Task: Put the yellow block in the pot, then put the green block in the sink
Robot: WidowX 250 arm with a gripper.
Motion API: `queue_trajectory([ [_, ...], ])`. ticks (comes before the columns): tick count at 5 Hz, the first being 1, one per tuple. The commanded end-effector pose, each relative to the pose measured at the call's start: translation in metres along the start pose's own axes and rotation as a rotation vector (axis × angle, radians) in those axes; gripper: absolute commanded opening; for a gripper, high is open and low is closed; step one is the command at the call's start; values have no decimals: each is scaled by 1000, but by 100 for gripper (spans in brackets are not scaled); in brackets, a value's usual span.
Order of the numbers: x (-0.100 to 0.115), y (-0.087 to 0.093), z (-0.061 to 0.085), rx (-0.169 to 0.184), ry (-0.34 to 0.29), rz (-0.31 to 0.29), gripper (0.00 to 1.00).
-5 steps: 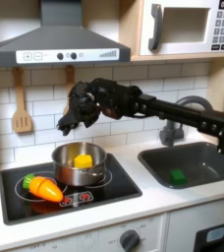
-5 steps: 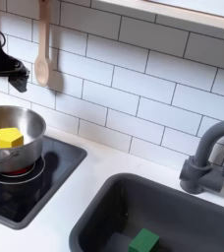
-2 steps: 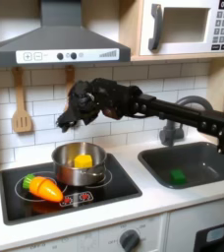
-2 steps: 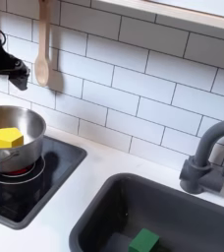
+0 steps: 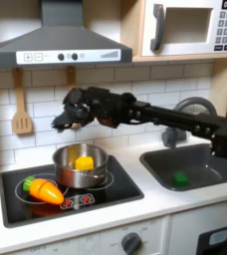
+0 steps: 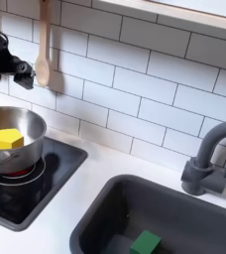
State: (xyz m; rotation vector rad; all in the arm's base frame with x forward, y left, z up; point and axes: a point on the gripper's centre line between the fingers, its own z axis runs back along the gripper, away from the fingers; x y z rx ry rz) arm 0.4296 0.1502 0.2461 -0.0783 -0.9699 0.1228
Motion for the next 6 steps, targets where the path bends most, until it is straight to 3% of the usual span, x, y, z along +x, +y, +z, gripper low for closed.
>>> queue_trajectory([
  [1,-9,11,-11,-54,-74,-31,100],
  [3,5,3,-14,-103,-158,-62,100],
  [4,6,2,-21,-104,-161,-43,100],
  [6,29,0,-22,-118,-221,-44,100],
])
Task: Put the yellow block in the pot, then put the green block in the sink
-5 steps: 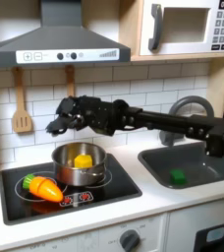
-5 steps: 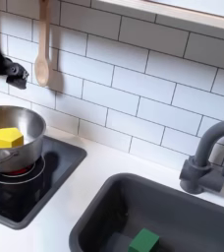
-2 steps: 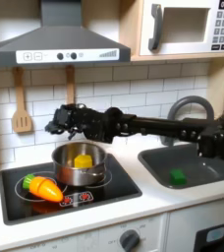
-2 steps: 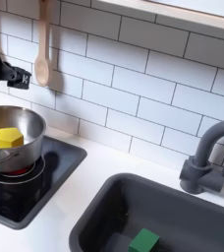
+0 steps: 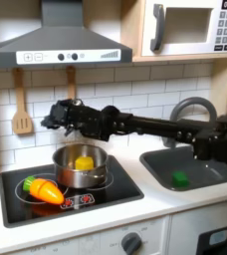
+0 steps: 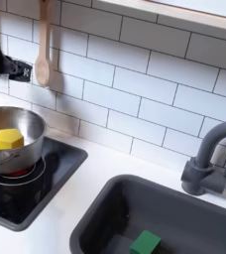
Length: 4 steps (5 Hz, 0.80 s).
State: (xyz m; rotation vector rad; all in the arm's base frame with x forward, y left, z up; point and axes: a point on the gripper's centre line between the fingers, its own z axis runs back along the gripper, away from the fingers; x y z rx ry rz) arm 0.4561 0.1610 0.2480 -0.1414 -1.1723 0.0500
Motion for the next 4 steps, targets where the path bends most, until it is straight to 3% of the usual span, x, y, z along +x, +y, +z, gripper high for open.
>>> queue_trajectory([
  [1,17,-18,-7,-42,-47,-14,100],
  [4,19,-20,-11,-57,-63,-4,100],
])
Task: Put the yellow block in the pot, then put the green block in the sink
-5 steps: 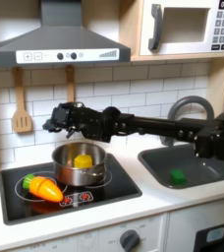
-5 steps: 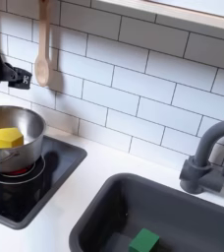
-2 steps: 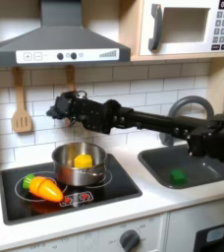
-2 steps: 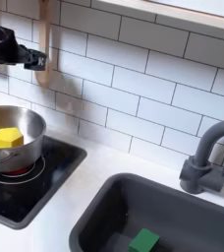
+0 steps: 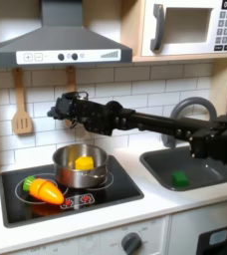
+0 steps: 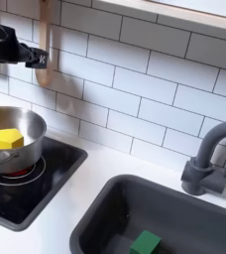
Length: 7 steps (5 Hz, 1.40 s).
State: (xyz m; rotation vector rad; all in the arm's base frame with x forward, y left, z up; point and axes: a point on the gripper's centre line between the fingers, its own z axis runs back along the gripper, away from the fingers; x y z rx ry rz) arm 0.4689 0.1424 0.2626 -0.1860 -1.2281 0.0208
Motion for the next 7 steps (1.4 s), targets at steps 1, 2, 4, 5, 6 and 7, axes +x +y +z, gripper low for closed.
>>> queue_trajectory([
  [1,4,1,-10,-7,-13,7,100],
  [2,10,-5,-14,-22,-30,-8,100],
  [4,8,-7,-17,-31,-39,-6,100],
  [5,8,-5,-17,-21,-50,8,0],
  [6,9,-6,-17,-19,-65,-4,0],
  [7,11,-11,-18,-33,-91,-16,0],
])
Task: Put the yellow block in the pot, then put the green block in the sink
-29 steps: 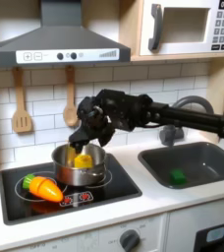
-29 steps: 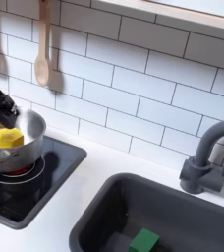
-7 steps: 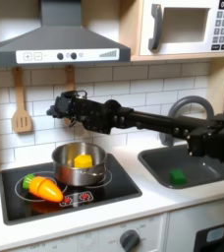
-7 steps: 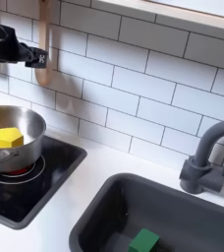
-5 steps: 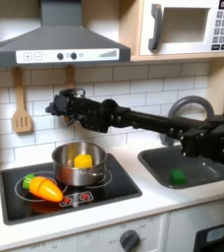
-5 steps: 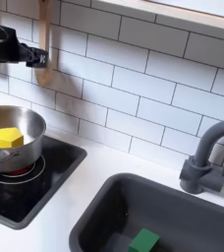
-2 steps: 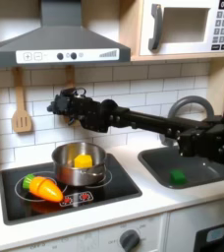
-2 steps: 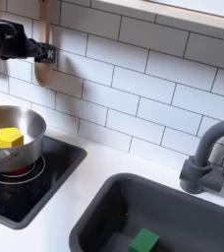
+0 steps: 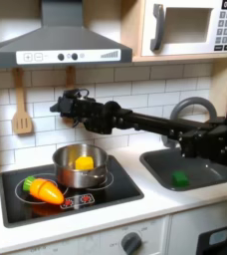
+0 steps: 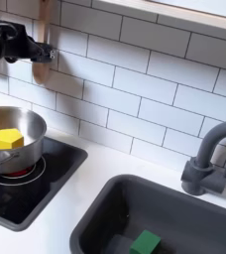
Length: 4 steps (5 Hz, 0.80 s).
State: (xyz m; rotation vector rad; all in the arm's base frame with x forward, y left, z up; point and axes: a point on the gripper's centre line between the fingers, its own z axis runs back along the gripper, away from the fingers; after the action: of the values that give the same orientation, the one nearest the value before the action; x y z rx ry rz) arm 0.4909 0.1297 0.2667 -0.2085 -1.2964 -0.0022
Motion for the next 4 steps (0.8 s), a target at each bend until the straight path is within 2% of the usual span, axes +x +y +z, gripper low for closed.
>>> queue_trajectory([
  [1,0,-1,0,-3,-23,-6,0],
  [4,2,-2,2,-8,-30,-9,0],
])
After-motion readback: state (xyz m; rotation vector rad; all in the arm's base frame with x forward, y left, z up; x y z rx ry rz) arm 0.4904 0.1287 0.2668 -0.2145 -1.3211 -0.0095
